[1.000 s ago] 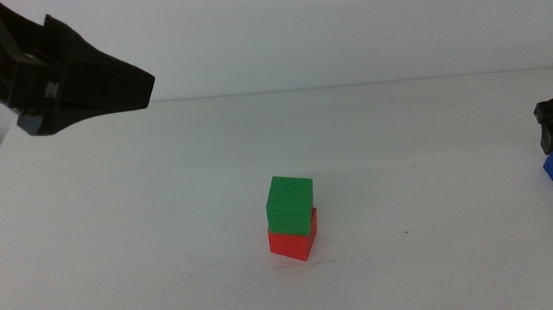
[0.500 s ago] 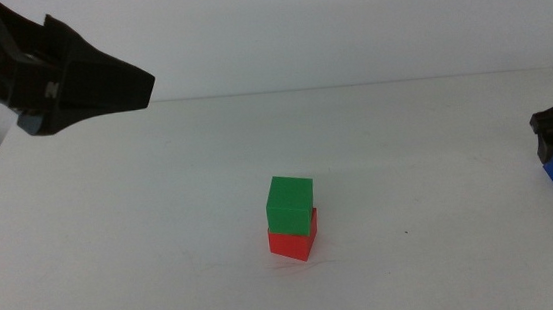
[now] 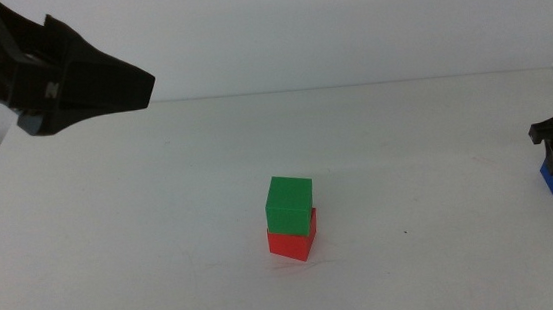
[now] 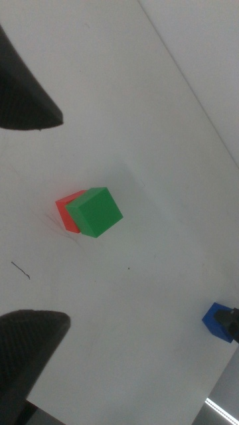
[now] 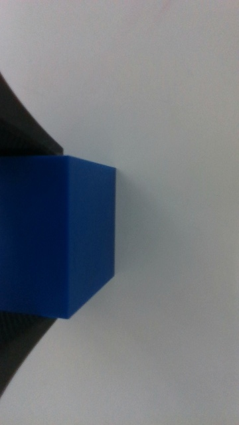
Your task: Stack red cubes first, then green, then blue cubes in a specific spot.
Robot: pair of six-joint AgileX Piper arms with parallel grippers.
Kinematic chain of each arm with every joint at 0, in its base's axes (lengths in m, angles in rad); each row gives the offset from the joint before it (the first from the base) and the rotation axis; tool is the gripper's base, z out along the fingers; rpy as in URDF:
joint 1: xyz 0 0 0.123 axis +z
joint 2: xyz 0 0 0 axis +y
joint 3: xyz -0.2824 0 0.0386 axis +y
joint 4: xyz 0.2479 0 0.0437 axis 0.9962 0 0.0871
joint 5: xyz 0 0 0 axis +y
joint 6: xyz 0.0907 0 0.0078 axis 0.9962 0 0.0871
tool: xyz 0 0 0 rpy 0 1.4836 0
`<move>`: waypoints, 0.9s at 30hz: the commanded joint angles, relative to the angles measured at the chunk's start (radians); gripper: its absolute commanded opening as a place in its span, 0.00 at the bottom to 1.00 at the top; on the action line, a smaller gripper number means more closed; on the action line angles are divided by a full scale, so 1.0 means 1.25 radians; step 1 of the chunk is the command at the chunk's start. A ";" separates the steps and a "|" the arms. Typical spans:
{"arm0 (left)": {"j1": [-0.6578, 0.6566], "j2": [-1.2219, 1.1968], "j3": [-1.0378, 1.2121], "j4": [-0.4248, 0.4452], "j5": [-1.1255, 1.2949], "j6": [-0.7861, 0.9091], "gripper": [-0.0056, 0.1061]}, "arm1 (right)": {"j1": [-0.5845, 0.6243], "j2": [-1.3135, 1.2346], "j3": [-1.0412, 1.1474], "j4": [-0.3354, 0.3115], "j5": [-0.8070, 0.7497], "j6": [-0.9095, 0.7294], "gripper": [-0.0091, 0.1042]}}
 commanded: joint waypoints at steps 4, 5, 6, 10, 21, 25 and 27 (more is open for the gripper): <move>0.000 -0.009 -0.027 -0.033 -0.036 -0.001 0.87 | 0.057 -0.138 -0.022 0.036 0.039 0.029 0.07; 0.000 -0.009 -0.027 -0.033 -0.036 -0.001 0.87 | 0.081 -0.161 -0.022 0.035 0.041 0.060 0.07; 0.000 -0.009 -0.027 -0.033 -0.036 -0.001 0.87 | 0.108 -0.183 -0.027 0.031 0.043 0.098 0.07; 0.000 -0.009 -0.027 -0.033 -0.036 -0.001 0.87 | 0.235 -0.216 -0.104 -0.003 0.128 0.282 0.07; 0.000 -0.009 -0.027 -0.033 -0.037 -0.001 0.87 | 0.575 -0.181 -0.239 -0.110 0.176 0.577 0.07; 0.000 -0.009 -0.027 -0.033 -0.037 -0.001 0.87 | 0.622 -0.181 -0.239 -0.110 0.155 0.636 0.07; 0.000 -0.009 -0.027 -0.033 -0.037 -0.001 0.87 | 0.645 -0.181 -0.239 -0.111 0.152 0.663 0.07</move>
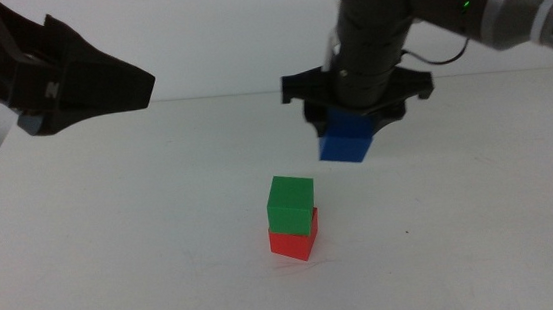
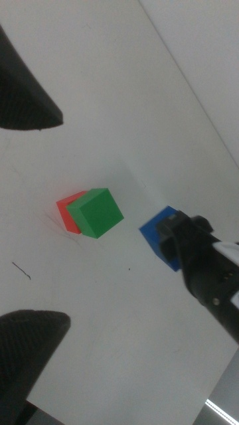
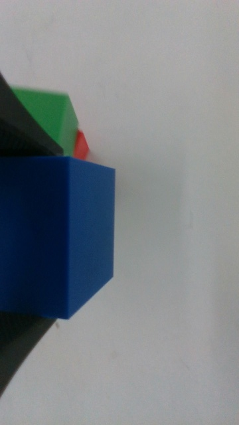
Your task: Stack red cubes first, then green, then blue cubes in a specific spot.
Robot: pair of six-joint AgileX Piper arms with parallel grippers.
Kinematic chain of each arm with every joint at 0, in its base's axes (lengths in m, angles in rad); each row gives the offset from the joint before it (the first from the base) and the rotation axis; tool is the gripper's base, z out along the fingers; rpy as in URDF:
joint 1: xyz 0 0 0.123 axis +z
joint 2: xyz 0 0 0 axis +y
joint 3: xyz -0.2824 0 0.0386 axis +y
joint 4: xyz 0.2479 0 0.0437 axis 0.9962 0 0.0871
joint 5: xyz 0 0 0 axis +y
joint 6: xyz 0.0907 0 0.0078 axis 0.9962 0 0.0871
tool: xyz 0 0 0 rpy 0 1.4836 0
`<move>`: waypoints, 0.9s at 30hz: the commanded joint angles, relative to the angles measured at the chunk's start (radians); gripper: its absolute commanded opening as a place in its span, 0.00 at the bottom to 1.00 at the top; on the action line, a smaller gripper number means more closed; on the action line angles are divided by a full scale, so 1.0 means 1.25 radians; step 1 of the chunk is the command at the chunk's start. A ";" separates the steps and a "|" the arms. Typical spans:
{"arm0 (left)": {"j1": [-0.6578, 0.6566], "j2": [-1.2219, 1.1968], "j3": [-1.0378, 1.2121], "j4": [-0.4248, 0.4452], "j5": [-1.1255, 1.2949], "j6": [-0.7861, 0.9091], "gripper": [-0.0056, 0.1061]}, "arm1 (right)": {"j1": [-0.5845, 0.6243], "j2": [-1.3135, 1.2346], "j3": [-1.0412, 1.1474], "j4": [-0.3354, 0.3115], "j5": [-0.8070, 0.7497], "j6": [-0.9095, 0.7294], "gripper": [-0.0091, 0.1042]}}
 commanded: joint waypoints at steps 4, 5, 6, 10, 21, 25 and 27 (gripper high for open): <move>0.000 -0.009 -0.027 -0.033 -0.037 -0.001 0.87 | 0.037 -0.044 -0.028 -0.029 -0.002 0.044 0.07; 0.000 -0.009 -0.027 -0.033 -0.037 -0.001 0.87 | 0.048 -0.041 -0.028 -0.044 -0.002 0.052 0.07; 0.000 -0.009 -0.027 -0.033 -0.037 -0.001 0.87 | 0.059 -0.039 -0.028 -0.058 -0.002 0.068 0.07; 0.000 -0.009 -0.027 -0.033 -0.037 -0.001 0.87 | 0.080 -0.020 -0.030 -0.062 -0.018 0.102 0.07; 0.000 -0.009 -0.027 -0.033 -0.037 -0.001 0.87 | 0.102 0.060 -0.118 -0.050 0.007 0.101 0.07; 0.000 -0.009 -0.027 -0.033 -0.037 -0.001 0.87 | 0.108 0.072 -0.121 -0.047 0.029 0.099 0.07; 0.000 -0.009 -0.027 -0.033 -0.037 -0.001 0.87 | 0.112 0.073 -0.121 -0.047 0.028 0.099 0.07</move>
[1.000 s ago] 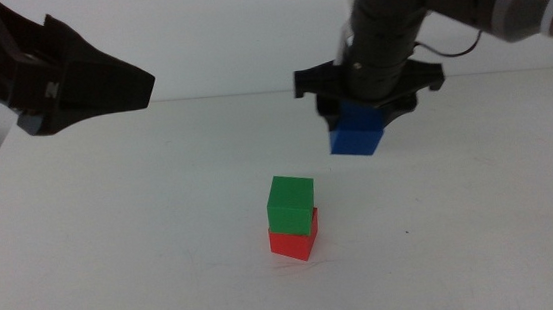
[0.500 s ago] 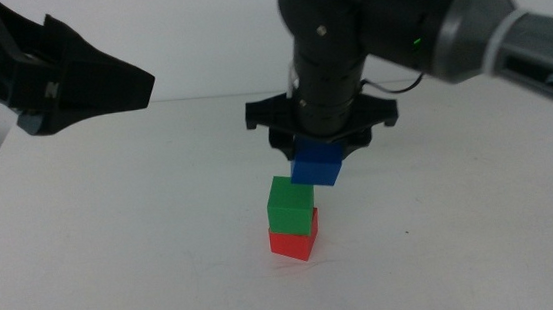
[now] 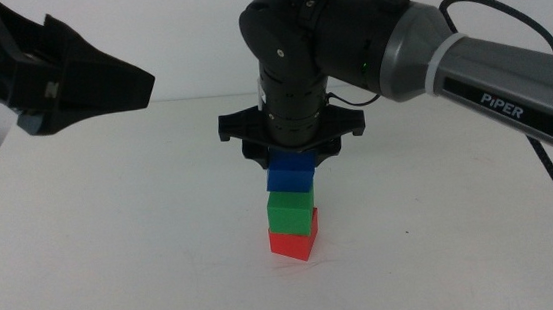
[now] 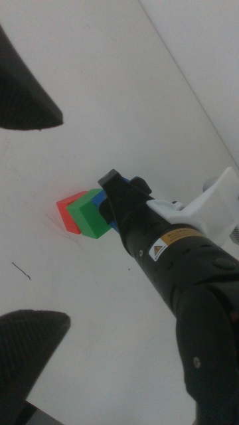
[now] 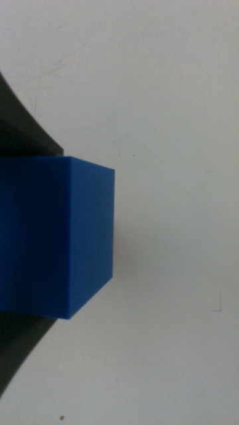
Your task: Stack red cubes first, then green, then blue cubes in a specific spot.
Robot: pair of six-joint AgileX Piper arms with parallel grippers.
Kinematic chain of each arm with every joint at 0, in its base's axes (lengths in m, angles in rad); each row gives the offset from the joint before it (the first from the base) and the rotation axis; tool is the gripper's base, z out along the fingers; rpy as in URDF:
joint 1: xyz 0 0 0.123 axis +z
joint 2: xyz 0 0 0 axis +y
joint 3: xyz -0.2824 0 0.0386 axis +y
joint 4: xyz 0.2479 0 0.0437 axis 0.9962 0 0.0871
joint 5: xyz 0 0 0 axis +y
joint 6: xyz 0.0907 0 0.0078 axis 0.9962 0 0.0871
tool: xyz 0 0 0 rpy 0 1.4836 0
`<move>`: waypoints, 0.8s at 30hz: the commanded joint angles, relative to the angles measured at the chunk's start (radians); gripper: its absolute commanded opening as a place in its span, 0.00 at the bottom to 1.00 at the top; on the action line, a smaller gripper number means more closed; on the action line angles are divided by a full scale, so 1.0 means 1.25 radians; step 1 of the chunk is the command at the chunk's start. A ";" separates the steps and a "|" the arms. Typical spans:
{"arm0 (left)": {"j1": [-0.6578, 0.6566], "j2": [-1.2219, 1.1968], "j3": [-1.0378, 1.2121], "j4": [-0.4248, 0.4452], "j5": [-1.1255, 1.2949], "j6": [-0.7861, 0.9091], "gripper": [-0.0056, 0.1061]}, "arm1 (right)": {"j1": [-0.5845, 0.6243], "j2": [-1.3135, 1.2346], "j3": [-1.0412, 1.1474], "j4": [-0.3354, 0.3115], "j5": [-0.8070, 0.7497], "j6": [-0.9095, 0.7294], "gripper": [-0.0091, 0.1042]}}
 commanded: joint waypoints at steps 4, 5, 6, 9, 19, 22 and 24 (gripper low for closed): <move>0.000 -0.009 -0.027 -0.033 -0.037 -0.001 0.87 | 0.011 -0.043 -0.027 -0.016 0.031 -0.004 0.07; 0.000 -0.009 -0.027 -0.033 -0.037 -0.001 0.87 | 0.011 -0.043 -0.027 -0.018 0.043 -0.004 0.07; 0.000 -0.009 -0.027 -0.033 -0.037 -0.001 0.87 | 0.019 -0.058 -0.027 -0.026 0.051 -0.004 0.07; 0.000 -0.009 -0.027 -0.033 -0.037 -0.001 0.87 | 0.028 -0.074 -0.027 -0.032 0.051 -0.011 0.07; 0.000 -0.009 -0.027 -0.033 -0.037 -0.001 0.87 | 0.033 -0.085 -0.027 -0.010 0.053 -0.011 0.07; 0.000 -0.009 -0.027 -0.033 -0.037 -0.001 0.87 | 0.030 -0.084 -0.003 -0.015 0.053 -0.007 0.07; 0.000 -0.009 -0.027 -0.033 -0.037 -0.001 0.87 | 0.027 -0.084 0.000 -0.015 0.053 -0.004 0.07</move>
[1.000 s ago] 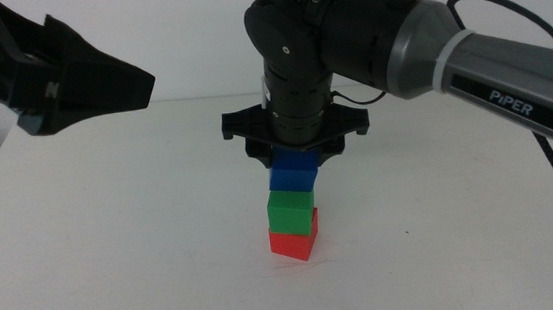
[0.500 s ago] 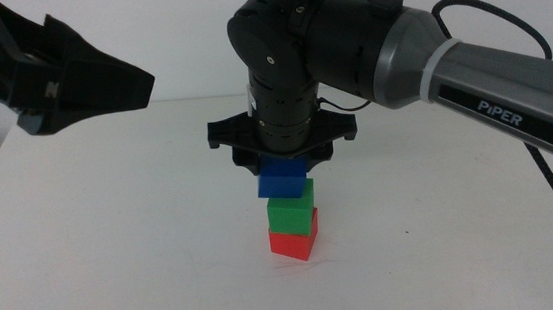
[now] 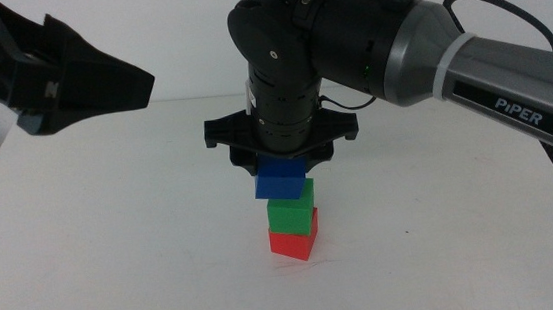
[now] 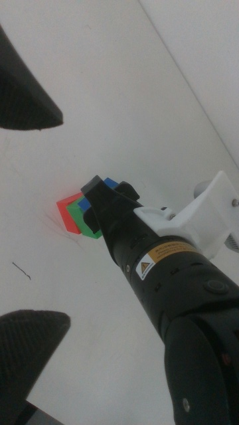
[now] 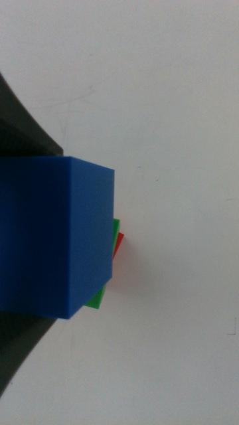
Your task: Stack red cubes first, then green, then blue cubes in a specific spot.
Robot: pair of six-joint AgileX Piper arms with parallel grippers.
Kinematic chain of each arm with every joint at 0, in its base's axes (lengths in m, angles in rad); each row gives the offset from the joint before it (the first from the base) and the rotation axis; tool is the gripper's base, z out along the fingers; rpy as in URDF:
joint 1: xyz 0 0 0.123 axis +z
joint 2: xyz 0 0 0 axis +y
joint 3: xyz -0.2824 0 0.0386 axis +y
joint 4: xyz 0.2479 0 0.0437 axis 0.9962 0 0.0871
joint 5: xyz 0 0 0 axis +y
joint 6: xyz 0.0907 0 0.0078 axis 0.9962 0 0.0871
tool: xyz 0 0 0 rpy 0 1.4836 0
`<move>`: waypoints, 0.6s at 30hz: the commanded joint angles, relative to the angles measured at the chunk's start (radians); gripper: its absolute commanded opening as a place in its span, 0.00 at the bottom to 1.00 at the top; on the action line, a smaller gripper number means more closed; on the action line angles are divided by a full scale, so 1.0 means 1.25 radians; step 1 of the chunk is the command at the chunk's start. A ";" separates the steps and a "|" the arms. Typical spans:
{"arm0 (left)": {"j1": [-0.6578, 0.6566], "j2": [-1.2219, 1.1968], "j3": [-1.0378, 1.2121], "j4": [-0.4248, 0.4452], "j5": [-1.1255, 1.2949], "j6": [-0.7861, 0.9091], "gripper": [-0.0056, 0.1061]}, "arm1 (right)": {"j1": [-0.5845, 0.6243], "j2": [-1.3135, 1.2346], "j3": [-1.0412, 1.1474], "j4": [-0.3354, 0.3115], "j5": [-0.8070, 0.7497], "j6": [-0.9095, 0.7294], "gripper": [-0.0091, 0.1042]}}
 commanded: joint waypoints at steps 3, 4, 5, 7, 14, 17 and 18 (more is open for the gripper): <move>0.000 -0.009 -0.027 -0.033 -0.037 -0.001 0.87 | -0.005 -0.053 -0.016 -0.024 0.051 0.000 0.07; 0.000 -0.009 -0.027 -0.033 -0.037 -0.001 0.87 | -0.012 -0.053 -0.007 -0.028 0.051 0.000 0.07; 0.000 -0.009 -0.027 -0.033 -0.037 -0.001 0.87 | -0.013 -0.053 -0.002 -0.027 0.051 0.001 0.07; 0.000 -0.009 -0.027 -0.033 -0.037 -0.001 0.87 | -0.019 -0.053 0.009 -0.027 0.051 0.001 0.07; 0.000 -0.009 -0.027 -0.033 -0.037 -0.001 0.87 | -0.023 -0.039 0.015 -0.026 0.049 0.000 0.12; 0.000 -0.009 -0.027 -0.033 -0.037 -0.001 0.87 | -0.023 -0.027 0.014 -0.019 0.049 0.000 0.19; 0.000 -0.009 -0.027 -0.033 -0.037 -0.001 0.87 | -0.023 -0.022 0.014 -0.019 0.049 0.000 0.22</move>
